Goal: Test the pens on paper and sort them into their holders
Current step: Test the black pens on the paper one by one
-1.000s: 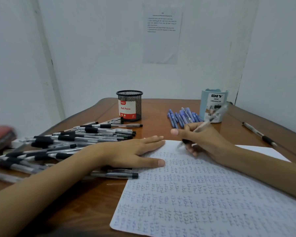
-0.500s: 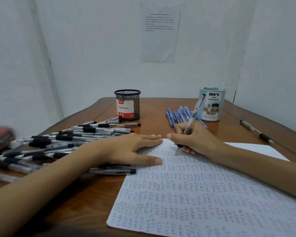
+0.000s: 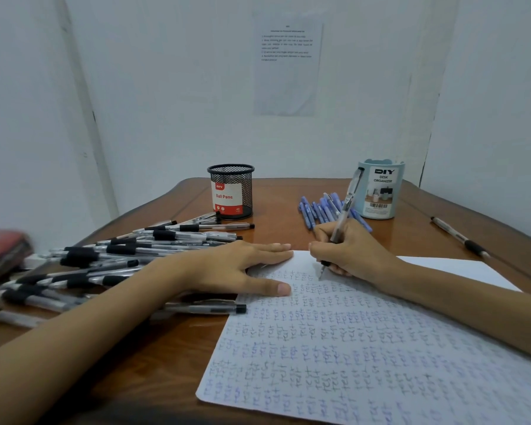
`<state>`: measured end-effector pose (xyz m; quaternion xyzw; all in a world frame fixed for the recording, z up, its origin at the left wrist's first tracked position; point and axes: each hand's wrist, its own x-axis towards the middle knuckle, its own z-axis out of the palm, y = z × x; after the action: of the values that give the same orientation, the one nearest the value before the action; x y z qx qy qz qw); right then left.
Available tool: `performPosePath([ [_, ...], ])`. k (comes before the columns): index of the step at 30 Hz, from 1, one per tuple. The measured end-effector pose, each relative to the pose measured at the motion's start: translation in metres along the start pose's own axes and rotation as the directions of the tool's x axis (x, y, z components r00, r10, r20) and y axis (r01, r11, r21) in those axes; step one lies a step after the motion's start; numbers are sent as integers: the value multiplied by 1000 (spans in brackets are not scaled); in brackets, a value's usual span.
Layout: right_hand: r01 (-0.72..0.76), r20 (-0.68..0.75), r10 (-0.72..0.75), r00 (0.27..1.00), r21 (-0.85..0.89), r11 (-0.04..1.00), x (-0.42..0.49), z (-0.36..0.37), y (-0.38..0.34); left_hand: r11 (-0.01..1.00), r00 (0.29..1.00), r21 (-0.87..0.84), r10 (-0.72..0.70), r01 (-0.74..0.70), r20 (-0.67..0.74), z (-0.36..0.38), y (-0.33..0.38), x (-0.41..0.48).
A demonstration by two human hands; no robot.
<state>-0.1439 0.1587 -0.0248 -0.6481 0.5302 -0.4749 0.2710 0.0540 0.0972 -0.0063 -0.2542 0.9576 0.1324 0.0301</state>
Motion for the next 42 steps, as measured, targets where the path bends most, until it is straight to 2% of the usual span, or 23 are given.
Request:
performPosePath([
  [5,6,16,-6,1000,18,1000,-2,-1,0,1000,1000,-4,-14,14,-4,0,5,-2],
  [9,29,-49,-28,998,17,999,-1,-1,1,1000,1000,-14,-18,18,5,-1,8,-2],
  [18,-9,-35,9,999,-4,1000,0,-2,2,1000,1000,-13,-11,11,12,0,6,-3],
  [36,46,-45,-47,998,-19,999,3,-3,6,1000,1000,-8,-13,13,-1,0,5,-1],
  [42,93,-64,-101,993,-110,990,1,-2,3,1000,1000,-15,-5,5,-3,0,6,-2],
])
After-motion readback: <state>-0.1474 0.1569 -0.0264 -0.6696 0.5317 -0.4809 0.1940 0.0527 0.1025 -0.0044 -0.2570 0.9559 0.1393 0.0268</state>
